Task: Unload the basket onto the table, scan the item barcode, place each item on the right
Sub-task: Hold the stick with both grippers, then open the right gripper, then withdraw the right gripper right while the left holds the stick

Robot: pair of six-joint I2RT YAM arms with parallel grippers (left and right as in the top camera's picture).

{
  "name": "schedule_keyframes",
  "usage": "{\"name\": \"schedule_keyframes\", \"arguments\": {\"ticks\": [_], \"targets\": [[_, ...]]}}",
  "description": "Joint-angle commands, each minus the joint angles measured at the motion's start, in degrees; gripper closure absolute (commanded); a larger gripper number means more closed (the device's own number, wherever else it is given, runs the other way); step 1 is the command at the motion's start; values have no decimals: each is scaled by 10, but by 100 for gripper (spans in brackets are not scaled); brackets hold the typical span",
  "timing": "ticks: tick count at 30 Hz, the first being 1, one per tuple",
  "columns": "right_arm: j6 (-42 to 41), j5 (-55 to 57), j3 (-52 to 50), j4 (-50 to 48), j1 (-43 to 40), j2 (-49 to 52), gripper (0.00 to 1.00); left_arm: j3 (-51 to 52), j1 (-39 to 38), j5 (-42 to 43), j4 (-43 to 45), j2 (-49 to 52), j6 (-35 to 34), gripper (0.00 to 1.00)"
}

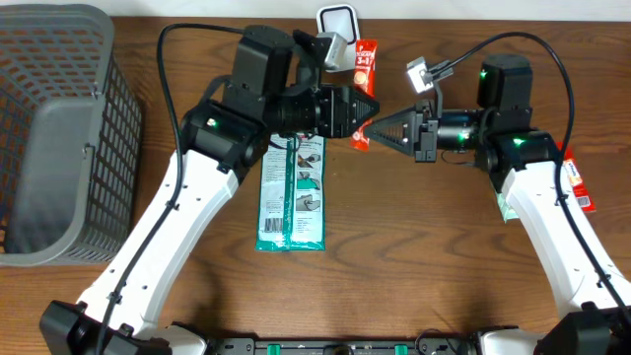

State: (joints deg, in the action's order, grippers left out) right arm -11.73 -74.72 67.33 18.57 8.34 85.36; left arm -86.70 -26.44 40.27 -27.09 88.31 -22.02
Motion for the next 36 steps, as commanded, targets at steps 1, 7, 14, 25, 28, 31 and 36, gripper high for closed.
{"name": "schedule_keyframes", "arguments": {"ticks": [1, 7, 14, 25, 28, 31, 36], "targets": [[-5, 32, 0, 11, 19, -6, 99, 4, -11, -40, 4, 3, 21, 48], [-12, 83, 0, 5, 22, -6, 99, 4, -11, -39, 1, 4, 21, 50], [-27, 85, 0, -1, 22, -6, 99, 9, -11, -40, 2, 4, 30, 53], [-31, 84, 0, -2, 23, -6, 99, 12, -13, -95, -3, 16, 30, 56], [-31, 84, 0, -1, 23, -6, 99, 12, -13, -98, -2, 22, 31, 56], [-31, 84, 0, -1, 27, -6, 99, 12, -13, -99, 2, 27, 31, 56], [-30, 85, 0, -1, 37, -6, 99, 12, -13, -99, 13, 30, 36, 57]]}}
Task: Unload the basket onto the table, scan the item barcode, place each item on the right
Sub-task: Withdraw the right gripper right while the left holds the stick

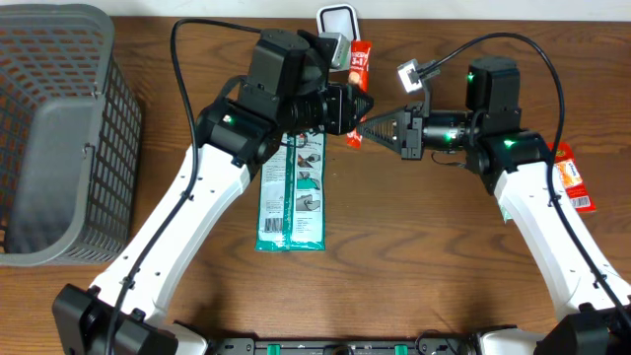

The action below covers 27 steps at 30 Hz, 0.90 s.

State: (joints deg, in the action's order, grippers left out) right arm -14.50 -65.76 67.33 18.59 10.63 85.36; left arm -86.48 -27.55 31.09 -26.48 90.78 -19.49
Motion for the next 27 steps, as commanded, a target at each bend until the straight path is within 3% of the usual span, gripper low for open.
{"name": "schedule_keyframes", "arguments": {"ticks": [1, 12, 18, 27], "targets": [[-3, -1, 0, -1, 14, -6, 99, 10, -2, -7, 8, 5, 11, 57], [-63, 59, 0, -21, 15, -6, 99, 10, -2, -29, 9, 5, 49, 57], [-65, 60, 0, -24, 15, -6, 99, 10, -2, -38, 11, 5, 49, 65], [-65, 71, 0, -26, 15, -6, 99, 10, -2, -37, 2, 6, 49, 65]]}}
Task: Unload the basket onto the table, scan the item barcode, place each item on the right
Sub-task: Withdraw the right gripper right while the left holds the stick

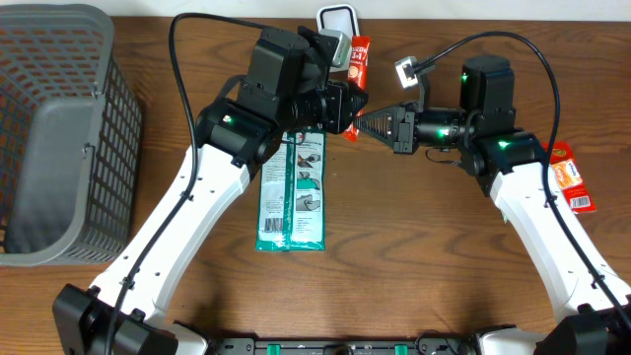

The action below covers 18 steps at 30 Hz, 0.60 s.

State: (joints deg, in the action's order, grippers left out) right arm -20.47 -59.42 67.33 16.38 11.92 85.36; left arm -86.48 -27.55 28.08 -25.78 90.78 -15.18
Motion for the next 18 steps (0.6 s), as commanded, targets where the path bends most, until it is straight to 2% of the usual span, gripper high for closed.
{"name": "schedule_keyframes", "arguments": {"ticks": [1, 14, 15, 18], "targets": [[-5, 14, 1, -3, 2, -6, 99, 10, -2, -7, -7, 6, 6, 65], [-5, 15, 0, -3, 13, -6, 99, 10, -2, -7, -7, 24, 6, 66], [-5, 15, 0, -3, 13, -6, 99, 10, -2, -7, -5, 25, 6, 70], [-5, 15, 0, -3, 13, -6, 99, 10, -2, -7, 6, 24, 6, 71]]}}
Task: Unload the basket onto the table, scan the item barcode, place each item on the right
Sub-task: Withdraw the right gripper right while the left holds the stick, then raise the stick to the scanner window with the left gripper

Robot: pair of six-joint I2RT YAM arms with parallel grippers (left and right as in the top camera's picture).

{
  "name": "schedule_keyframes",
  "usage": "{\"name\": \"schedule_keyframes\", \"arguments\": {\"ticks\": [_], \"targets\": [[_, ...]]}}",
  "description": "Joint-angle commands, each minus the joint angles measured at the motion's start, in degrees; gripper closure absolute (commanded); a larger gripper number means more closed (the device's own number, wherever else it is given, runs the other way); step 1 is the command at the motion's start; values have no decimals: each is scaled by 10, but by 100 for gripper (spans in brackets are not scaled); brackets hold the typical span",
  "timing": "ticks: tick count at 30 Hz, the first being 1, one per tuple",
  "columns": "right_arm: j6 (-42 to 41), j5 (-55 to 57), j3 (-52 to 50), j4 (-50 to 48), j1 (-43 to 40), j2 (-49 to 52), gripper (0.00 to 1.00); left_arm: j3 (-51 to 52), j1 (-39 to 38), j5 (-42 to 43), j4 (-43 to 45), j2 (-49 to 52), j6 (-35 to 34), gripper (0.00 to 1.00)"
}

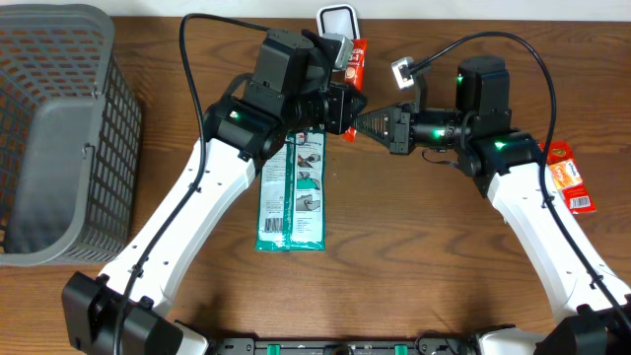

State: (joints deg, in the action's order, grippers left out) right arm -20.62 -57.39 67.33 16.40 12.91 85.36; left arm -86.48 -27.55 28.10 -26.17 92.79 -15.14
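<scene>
A red snack packet (pixel 357 59) is held up in the air at the back middle, its top end right beside the white barcode scanner (pixel 336 20). My left gripper (pixel 351 106) covers the packet's middle and looks shut on it. From the right, my right gripper (pixel 361 124) has its fingers drawn to a point at the packet's lower end, which is mostly hidden. Both grippers meet tip to tip there.
A green and white flat package (pixel 294 192) lies on the table (pixel 414 266) under the left arm. A second red packet (pixel 570 177) lies at the right edge. A grey mesh basket (pixel 59 128) fills the far left.
Both grippers and the red packet have shifted a little further left and back. The packet's top now sits closer to the scanner. Grips are unchanged.
The red packet was held between both grippers a little right of the scanner, with its lower end showing. At each later moment both arms and the packet stood further left and back. By now the top is beside the scanner and the lower end is hidden.
</scene>
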Motion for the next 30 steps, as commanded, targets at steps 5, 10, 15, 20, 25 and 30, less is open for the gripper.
{"name": "schedule_keyframes", "arguments": {"ticks": [5, 10, 15, 20, 25, 30], "targets": [[-4, -5, 0, -3, 3, -6, 99, 10, -2, -8, 21, 4, 5, 92], [-4, -5, 0, 1, -5, -6, 85, 10, -1, -8, 16, 1, 5, 93], [-3, -7, 1, 13, -38, -9, 67, -21, 2, -68, -53, 0, 6, 93], [44, 73, 1, 118, -62, -13, 62, -122, 15, -86, -186, 1, 26, 93], [66, 210, 1, 248, -68, -14, 59, -280, 16, -176, -343, 25, 43, 93], [75, 350, 1, 367, -58, -14, 59, -545, 16, -239, -542, 142, 81, 93]]}}
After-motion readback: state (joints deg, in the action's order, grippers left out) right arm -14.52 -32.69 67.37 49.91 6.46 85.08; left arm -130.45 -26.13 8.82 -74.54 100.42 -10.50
